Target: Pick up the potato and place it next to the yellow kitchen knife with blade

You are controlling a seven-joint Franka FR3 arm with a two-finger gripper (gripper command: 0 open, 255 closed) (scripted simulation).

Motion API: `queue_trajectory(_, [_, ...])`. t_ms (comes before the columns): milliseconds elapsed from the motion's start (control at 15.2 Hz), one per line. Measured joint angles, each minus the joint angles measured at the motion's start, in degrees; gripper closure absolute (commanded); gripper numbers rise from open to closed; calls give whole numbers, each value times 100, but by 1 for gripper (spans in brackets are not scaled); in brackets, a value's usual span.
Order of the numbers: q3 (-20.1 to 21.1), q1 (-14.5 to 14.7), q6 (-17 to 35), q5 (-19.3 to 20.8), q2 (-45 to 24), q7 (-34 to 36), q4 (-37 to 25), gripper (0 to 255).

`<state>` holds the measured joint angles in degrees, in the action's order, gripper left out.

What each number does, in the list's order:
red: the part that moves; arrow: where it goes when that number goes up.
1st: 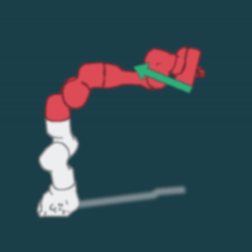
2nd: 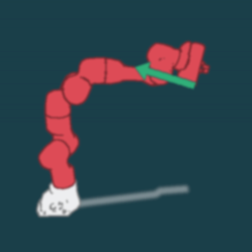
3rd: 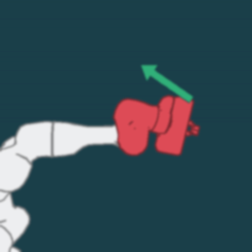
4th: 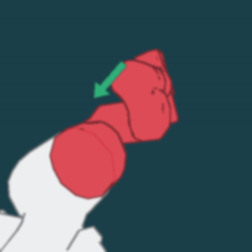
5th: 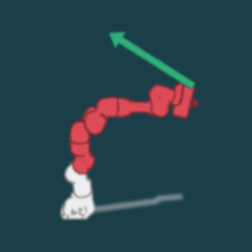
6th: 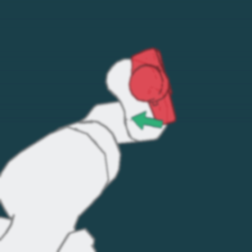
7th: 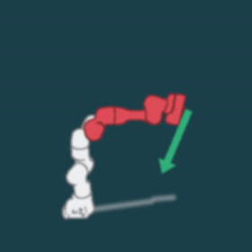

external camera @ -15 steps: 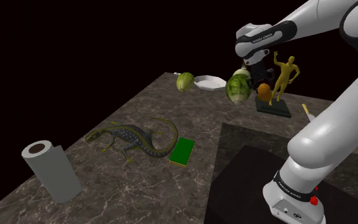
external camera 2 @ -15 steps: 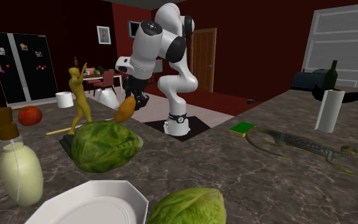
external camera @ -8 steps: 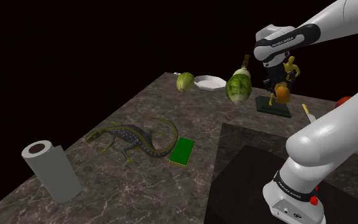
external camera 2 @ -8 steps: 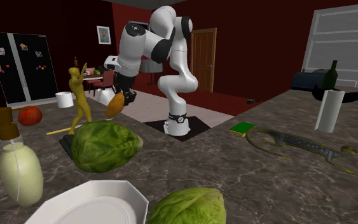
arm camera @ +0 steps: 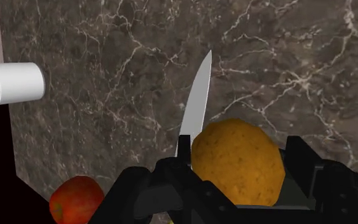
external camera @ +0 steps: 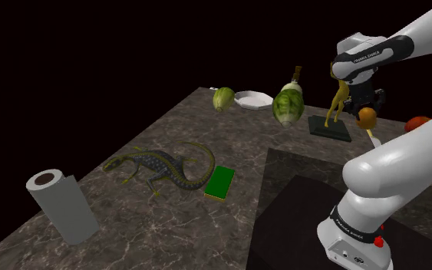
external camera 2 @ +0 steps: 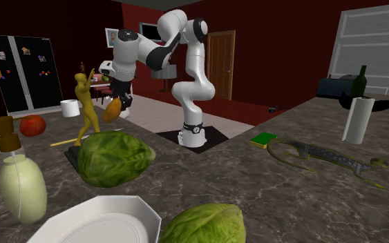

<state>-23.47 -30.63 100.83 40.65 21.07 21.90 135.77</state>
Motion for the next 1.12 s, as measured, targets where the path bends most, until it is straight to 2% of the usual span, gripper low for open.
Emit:
queue_trajectory(264, [-362, -291, 213, 359, 198, -423, 103, 255])
queue_trajectory(726, [-1143, -737, 828, 866, 107, -1210, -17, 255])
queue_trajectory(1122, [-1911, -982, 1484, 1031, -313, -1962, -408, 255])
